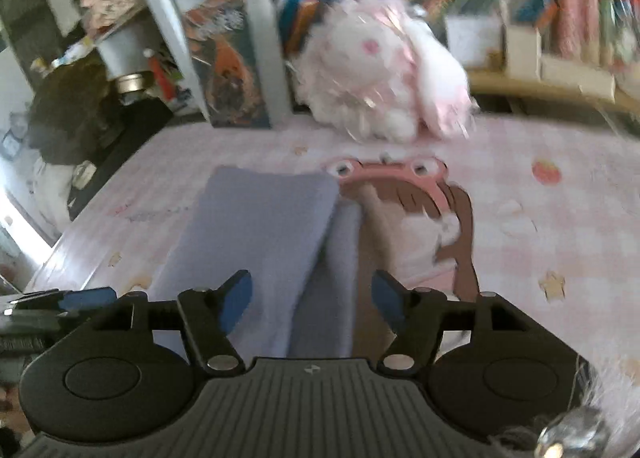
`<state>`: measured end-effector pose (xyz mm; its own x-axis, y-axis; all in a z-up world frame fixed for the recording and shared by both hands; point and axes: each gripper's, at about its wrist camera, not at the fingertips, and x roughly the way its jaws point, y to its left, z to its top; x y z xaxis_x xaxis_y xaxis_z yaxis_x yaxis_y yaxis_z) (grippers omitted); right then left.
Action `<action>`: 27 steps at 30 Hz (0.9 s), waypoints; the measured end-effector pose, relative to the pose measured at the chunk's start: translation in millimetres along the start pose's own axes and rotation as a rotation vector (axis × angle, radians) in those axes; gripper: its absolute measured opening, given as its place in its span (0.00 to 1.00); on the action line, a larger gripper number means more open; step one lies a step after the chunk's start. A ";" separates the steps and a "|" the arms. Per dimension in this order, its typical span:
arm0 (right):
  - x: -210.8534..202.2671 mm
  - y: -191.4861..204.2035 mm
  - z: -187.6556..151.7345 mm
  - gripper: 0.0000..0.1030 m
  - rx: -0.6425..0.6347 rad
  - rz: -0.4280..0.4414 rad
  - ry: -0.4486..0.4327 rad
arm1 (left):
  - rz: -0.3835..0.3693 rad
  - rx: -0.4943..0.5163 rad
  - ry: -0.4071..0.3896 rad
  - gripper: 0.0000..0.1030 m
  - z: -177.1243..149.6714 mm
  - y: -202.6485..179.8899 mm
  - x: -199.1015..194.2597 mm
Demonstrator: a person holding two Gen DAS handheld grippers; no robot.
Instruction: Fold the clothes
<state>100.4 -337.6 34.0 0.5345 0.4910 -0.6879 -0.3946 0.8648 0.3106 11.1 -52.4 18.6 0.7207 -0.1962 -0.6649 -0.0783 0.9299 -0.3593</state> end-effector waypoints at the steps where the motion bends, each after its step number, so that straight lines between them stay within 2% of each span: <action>1: 3.4 -6.0 0.3 0.67 0.030 -0.003 0.029 | -0.007 -0.032 0.018 0.70 2.5 5.1 4.8; 3: 10.7 -16.8 -1.5 0.68 0.103 -0.005 0.079 | -0.024 -0.043 0.052 0.70 5.6 7.3 15.9; 13: 31.2 -35.4 -10.0 0.68 0.274 0.062 0.126 | -0.140 -0.119 0.126 0.70 13.7 5.0 53.9; 15: 32.1 -36.4 -10.7 0.57 0.289 0.080 0.132 | -0.140 -0.115 0.127 0.68 12.8 1.2 54.4; 16: 31.8 -36.3 -10.8 0.47 0.291 0.091 0.136 | -0.132 -0.103 0.121 0.66 12.0 -2.5 52.8; 20: 17.8 -26.1 -9.7 0.22 0.227 0.089 0.099 | -0.099 -0.052 0.095 0.43 8.9 -17.1 46.3; 22: 4.5 -18.9 -11.1 0.18 0.159 0.058 0.075 | -0.095 -0.007 0.096 0.40 4.5 -30.2 35.9; 27: -32.4 -16.1 -31.2 0.18 0.074 0.032 0.108 | -0.131 0.045 0.137 0.40 -14.7 -53.3 12.8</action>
